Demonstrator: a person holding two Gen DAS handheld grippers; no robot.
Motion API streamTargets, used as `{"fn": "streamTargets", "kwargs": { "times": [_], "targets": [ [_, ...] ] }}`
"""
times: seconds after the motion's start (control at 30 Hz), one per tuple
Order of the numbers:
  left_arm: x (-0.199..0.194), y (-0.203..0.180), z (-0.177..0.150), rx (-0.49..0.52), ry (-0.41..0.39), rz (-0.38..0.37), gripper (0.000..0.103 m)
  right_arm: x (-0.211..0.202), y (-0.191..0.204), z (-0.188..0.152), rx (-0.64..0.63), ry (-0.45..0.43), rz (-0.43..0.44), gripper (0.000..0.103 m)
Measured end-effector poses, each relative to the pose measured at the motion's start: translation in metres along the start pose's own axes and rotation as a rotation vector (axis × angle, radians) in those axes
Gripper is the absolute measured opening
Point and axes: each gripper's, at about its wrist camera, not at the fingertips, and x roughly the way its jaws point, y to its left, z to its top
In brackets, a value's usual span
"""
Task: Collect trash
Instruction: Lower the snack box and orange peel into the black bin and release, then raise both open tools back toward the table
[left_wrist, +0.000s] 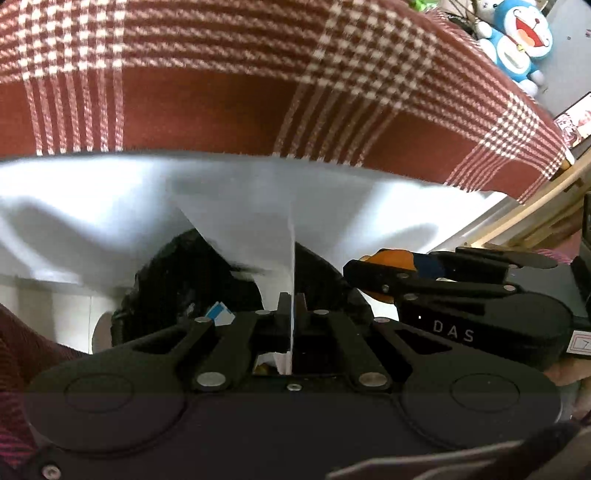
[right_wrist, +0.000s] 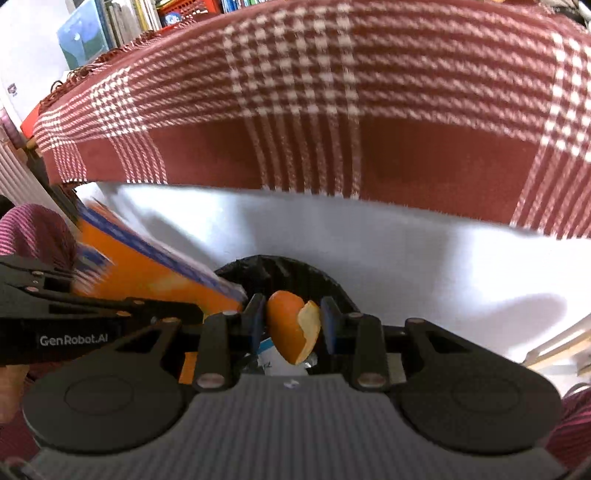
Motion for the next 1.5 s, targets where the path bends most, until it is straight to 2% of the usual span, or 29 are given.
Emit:
{"fn": "streamTargets", "kwargs": {
  "times": [0.27,0.33,0.53,0.63,0.87,0.97,1.17,1.37,1.5],
  "targets": [
    [0.001,0.002,0.002,-0.018,-0.006,0.019,0.016,0.004,-0.002,0.001,0.017,0.014,0.018,0.049],
    [0.000,0.003,0.004,-0.023,-0.012,0.026,0.028,0.004,-0.002,0.001,0.019,0.013,0.021,0.052],
    [-0.013,0.001,0.007,0.016,-0.048,0.078,0.042,0.001,-0.001,0.006,0.017,-0.005,0.018,0.059],
    [-0.020,0.001,0.011,0.018,-0.060,0.088,0.048,-0.004,-0.002,0.009,0.017,-0.018,0.016,0.060],
    [-0.044,-0.006,0.024,0.049,-0.115,0.110,0.055,-0.024,0.001,0.024,-0.016,-0.076,-0.002,0.062],
    [-0.066,-0.013,0.034,0.084,-0.176,0.103,0.058,-0.041,0.003,0.034,-0.035,-0.119,0.001,0.065],
    [-0.111,-0.026,0.072,0.155,-0.350,0.082,0.080,-0.083,0.006,0.064,-0.088,-0.242,0.000,0.071],
    [-0.131,-0.032,0.126,0.168,-0.506,0.095,0.084,-0.109,-0.003,0.108,-0.112,-0.377,-0.089,0.075],
    [-0.121,-0.031,0.168,0.138,-0.548,0.095,0.086,-0.112,-0.022,0.138,-0.087,-0.427,-0.162,0.077]
  ]
}}
